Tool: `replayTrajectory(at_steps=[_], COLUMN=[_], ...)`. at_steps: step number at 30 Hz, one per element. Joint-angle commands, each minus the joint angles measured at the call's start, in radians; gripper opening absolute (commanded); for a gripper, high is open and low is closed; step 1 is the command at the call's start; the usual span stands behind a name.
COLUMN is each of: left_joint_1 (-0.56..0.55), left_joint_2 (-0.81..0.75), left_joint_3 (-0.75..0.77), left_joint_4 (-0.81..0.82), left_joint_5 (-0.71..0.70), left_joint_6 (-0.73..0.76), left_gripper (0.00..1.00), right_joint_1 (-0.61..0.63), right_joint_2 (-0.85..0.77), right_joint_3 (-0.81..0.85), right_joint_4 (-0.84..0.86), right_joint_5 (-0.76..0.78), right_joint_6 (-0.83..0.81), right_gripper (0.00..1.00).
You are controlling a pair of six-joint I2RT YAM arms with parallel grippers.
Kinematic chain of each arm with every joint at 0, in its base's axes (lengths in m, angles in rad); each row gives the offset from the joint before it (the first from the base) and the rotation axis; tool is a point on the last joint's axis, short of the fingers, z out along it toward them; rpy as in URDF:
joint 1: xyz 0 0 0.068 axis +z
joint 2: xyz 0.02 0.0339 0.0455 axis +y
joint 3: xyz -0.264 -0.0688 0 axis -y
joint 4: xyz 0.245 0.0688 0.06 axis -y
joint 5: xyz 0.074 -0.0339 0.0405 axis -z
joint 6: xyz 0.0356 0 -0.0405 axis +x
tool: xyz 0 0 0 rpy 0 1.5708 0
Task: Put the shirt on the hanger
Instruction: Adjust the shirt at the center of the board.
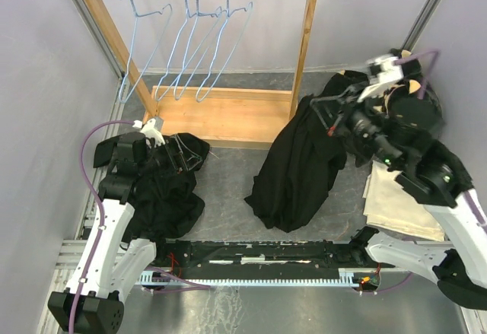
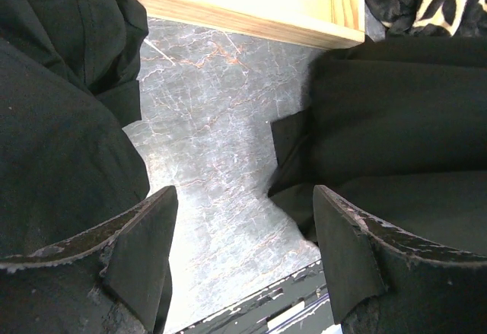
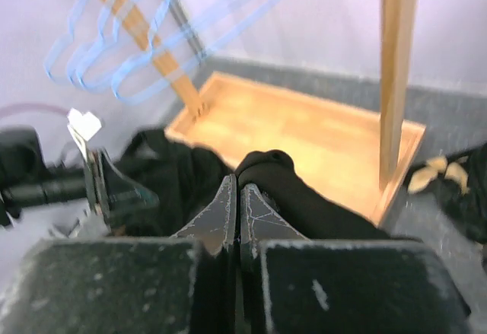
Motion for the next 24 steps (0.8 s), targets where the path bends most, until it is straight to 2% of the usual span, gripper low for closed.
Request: replayTrajectory(at_steps=[1, 8, 12, 18, 21, 24], left_joint_1=[-0.001, -0.001, -0.001, -0.001, -0.001, -0.002], left_joint_2=[-0.016, -0.023, -0.028, -0.039, -0.033, -0.027], left_joint_3=[0.028, 0.030, 0.032, 0.041, 0.040, 0.041], left_joint_4=[-0.007, -0.011, -0.013, -0.024, -0.025, -0.021], left_joint_5=[-0.010, -0.017, -0.033, -0.052, -0.053, -0.052], left_joint_6=[0.003, 0.002, 0.003, 0.008, 0.010, 0.007], left_gripper=[0.78, 0.78, 0.78, 0.78, 0.78, 0.78], right_joint_1=[-0.003, -0.003, -0.002, 0.000, 0.001, 0.030], right_joint_2=[-0.032, 0.059, 0.098, 0.067, 0.054, 0.070], right_joint_3=[0.115, 0.344, 0.366, 0.142, -0.030, -0.208], right_joint_4=[0.171, 0.173, 0.153, 0.224, 0.354, 0.497], right_joint_5=[0.169, 0.234, 0.209, 0.099, -0.058, -0.107], right_joint_6=[0.032, -0.079, -0.099, -0.041, 0.017, 0.129], right_gripper=[0.00, 0.00, 0.00, 0.00, 0.00, 0.00])
